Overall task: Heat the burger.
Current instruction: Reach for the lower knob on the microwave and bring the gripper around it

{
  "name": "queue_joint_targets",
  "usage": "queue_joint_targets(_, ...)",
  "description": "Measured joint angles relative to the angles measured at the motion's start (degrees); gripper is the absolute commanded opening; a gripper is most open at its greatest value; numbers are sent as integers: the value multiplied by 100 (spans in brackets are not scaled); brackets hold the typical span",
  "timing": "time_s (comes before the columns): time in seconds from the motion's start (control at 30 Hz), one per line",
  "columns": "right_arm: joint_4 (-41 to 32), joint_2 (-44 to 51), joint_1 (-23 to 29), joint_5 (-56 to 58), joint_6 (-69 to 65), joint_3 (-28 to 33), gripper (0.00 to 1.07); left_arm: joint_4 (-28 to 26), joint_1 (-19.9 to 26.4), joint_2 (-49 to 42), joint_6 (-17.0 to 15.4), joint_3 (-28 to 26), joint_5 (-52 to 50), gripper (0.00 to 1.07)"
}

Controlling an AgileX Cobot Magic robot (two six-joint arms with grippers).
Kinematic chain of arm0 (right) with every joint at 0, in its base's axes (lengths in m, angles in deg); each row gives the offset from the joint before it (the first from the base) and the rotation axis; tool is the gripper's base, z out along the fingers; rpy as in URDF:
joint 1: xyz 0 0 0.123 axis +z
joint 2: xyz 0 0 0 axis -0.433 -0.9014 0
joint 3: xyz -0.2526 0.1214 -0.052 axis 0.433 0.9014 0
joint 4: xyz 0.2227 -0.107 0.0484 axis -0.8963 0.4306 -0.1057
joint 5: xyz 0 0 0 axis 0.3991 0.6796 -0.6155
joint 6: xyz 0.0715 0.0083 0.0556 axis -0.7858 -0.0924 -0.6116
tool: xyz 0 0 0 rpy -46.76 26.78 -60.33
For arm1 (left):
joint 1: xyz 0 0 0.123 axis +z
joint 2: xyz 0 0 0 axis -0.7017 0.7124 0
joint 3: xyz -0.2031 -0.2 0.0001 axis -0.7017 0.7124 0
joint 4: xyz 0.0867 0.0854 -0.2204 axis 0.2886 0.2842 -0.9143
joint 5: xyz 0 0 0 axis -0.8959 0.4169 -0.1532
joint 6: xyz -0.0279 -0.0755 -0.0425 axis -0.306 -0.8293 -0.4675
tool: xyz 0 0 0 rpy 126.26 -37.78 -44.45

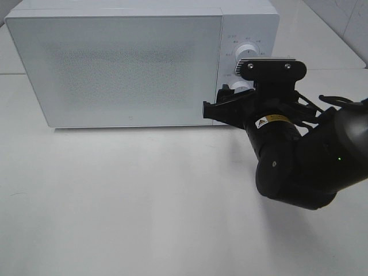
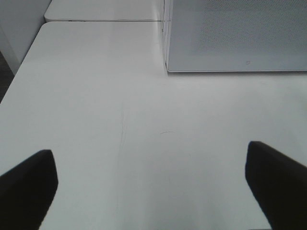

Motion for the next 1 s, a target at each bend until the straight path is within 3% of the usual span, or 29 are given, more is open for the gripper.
queue_joint_targets(0.23,464,-321,-344,201,-292,-275,77,0,0,0,0,0,0,100)
queue_joint_targets(1.0,791,-928,-676,138,-453,-762,76,0,0,0,0,0,0,100)
